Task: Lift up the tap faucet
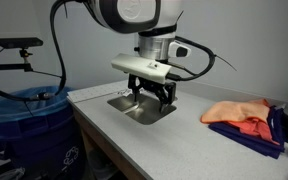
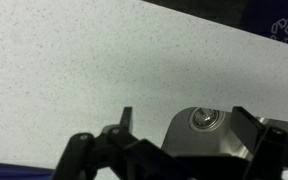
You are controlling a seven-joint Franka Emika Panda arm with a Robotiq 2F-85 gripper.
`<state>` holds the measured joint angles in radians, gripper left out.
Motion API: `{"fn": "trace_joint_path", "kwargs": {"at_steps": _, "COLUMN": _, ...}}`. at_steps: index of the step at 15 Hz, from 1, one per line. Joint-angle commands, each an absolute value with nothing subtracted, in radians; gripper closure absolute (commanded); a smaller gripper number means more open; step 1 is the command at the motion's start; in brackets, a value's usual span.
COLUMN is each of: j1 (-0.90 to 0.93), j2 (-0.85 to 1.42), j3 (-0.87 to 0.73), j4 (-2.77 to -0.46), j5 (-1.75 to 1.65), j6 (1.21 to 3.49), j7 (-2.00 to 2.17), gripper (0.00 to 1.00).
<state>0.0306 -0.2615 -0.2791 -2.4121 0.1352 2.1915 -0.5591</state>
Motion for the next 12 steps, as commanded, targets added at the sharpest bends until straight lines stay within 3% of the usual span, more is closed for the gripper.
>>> {"fn": "trace_joint_path", "kwargs": {"at_steps": 1, "j1": 0.001, "j2": -0.259, "j3": -0.25, "j4": -2.411, "j5": 0.144, "j6": 2.188, "j7": -0.565, "gripper": 0.0}}
{"fn": "trace_joint_path", "kwargs": {"at_steps": 12, "j1": 0.027, "j2": -0.127, "j3": -0.151, "j4": -2.28, "j5": 0.154, "j6": 2.247, "j7": -0.531, "gripper": 0.0}}
